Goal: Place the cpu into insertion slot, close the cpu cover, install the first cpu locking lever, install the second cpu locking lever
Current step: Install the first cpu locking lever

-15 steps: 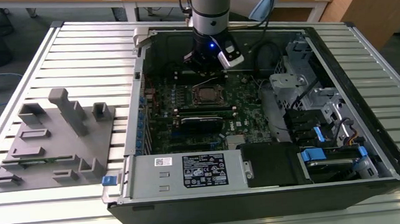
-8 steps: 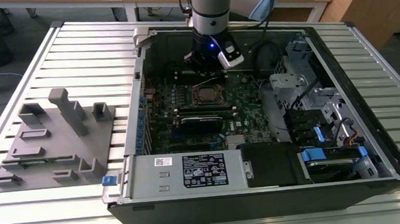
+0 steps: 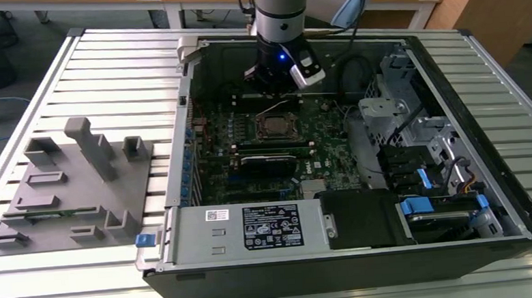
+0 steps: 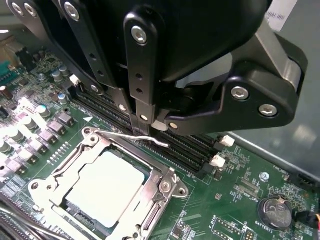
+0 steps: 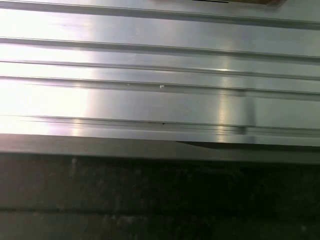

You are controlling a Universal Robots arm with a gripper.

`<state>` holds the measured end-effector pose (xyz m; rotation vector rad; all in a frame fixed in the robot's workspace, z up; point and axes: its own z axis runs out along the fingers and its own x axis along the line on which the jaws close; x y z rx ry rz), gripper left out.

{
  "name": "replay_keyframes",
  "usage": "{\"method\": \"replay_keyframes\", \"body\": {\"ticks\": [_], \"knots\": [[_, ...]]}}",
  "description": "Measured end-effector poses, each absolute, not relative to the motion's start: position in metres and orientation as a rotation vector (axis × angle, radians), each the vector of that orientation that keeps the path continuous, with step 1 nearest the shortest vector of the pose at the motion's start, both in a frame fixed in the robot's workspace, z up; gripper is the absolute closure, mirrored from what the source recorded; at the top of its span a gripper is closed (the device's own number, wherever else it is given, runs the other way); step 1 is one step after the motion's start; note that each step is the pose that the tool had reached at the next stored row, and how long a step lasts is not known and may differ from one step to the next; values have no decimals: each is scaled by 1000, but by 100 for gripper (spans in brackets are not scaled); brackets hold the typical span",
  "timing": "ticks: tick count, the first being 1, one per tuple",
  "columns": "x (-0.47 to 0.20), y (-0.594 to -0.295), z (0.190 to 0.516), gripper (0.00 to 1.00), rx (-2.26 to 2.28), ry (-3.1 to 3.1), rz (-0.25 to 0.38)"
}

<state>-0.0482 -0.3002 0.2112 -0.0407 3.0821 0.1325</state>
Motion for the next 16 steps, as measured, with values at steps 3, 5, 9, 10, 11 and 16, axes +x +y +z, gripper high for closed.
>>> {"method": "replay_keyframes", "body": {"ticks": [3,5,9,10,11,16], "knots": [[-48,-300,213,89,-41,3082,134],[-48,-300,213,89,-41,3082,140],[-49,-300,213,89,-40,3081,160],[-49,-300,213,89,-40,3080,166],[-49,-300,213,89,-40,3080,169],[-49,-300,220,89,-39,3079,178]]}}
